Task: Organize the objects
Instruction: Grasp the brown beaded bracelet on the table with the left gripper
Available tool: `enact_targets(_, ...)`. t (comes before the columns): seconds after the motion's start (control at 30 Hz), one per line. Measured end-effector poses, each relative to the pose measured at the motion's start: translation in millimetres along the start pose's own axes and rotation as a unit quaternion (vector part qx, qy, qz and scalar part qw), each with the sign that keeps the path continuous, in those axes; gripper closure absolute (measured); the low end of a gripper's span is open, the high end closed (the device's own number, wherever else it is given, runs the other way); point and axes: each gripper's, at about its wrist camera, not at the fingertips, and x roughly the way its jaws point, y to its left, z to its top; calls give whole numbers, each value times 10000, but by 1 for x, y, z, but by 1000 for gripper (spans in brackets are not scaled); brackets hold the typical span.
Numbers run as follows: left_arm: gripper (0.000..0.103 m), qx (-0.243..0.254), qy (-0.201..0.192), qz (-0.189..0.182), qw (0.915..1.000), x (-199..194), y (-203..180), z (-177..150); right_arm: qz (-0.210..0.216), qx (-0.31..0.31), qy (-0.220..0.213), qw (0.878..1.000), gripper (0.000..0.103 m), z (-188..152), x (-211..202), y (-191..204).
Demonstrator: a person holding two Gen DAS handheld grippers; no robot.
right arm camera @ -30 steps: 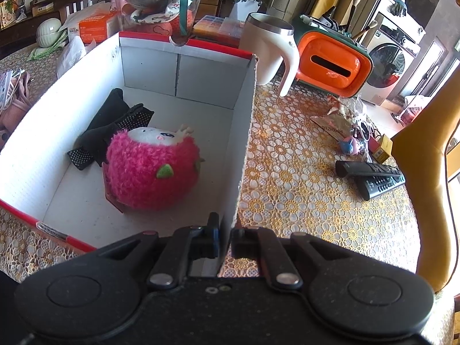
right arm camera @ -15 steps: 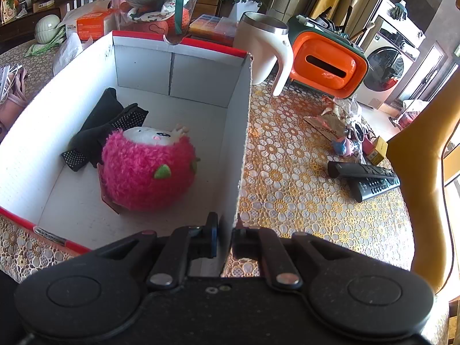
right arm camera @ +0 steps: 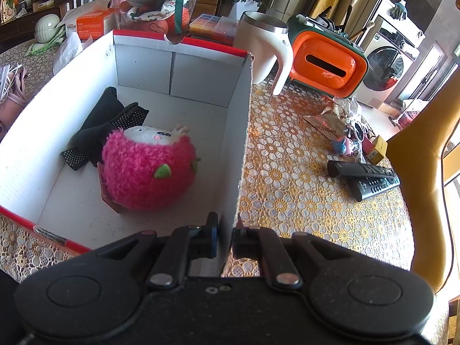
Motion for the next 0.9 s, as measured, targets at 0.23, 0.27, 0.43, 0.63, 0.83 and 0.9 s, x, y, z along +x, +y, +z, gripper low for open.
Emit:
enact_targets(0.23, 52, 34, 53, -96, 9999, 6, -5, 2, -4, -1, 3, 10000, 95, 0, 0, 0)
enact_targets(0.27, 54, 56, 47, -107, 9999, 6, -7, 2, -5, -2, 3, 10000, 95, 0, 0, 0)
enact_targets(0.43, 78, 137, 92, -218, 9996, 6, -13, 8, -5, 3, 0, 10000, 95, 0, 0, 0)
enact_targets(0.63, 93, 110, 136, -351, 9992, 1, -14, 13, -11, 13, -3, 10000, 95, -2, 0, -1)
enact_targets(0.83, 95, 59, 93, -512, 9986, -14, -13, 16, -13, 18, -6, 10000, 95, -2, 0, 0)
enact_targets(0.9, 95, 51, 37, -629, 9980, -22, -14, 18, -12, 15, -6, 10000, 95, -2, 0, 0)
